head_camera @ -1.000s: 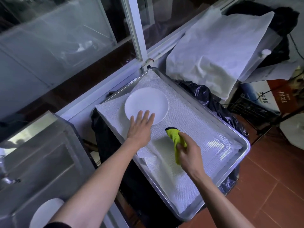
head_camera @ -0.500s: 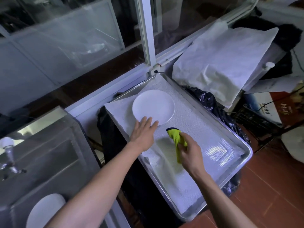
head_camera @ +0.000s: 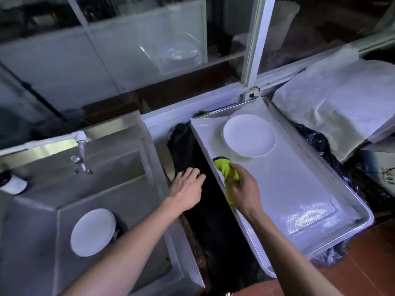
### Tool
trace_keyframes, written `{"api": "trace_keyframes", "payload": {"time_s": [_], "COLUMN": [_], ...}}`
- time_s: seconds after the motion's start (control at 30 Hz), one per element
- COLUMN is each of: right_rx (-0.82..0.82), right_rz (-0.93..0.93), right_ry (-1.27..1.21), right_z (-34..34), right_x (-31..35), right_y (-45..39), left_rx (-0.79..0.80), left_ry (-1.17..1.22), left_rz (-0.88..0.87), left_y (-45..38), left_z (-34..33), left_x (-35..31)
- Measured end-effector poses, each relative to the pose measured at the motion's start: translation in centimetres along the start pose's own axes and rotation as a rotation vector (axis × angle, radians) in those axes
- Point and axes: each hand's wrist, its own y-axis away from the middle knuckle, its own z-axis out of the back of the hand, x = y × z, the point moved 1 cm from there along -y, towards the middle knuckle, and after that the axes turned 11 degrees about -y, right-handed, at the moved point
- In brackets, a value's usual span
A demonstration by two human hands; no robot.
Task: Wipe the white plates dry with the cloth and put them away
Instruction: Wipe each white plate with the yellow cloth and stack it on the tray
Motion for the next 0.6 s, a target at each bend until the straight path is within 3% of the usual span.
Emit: {"api": "trace_keyframes", "payload": {"time_s": [0.33, 0.6], "right_rx": [0.295, 0.526], "right_rz": [0.155, 0.156], "right_ry": [0.076, 0.132], "right_z": [-15.3, -28.3], "right_x": [4.2, 6.6], "right_y": [3.1, 7.8], "left_rx": [0.158, 0.202], "left_ry": [0.16, 0.318], "left_rz": [0.311, 0.556], "left_y": [13.1, 23.6], "left_z": [-5.6, -11.8], "left_x": [11.3, 19.6]}}
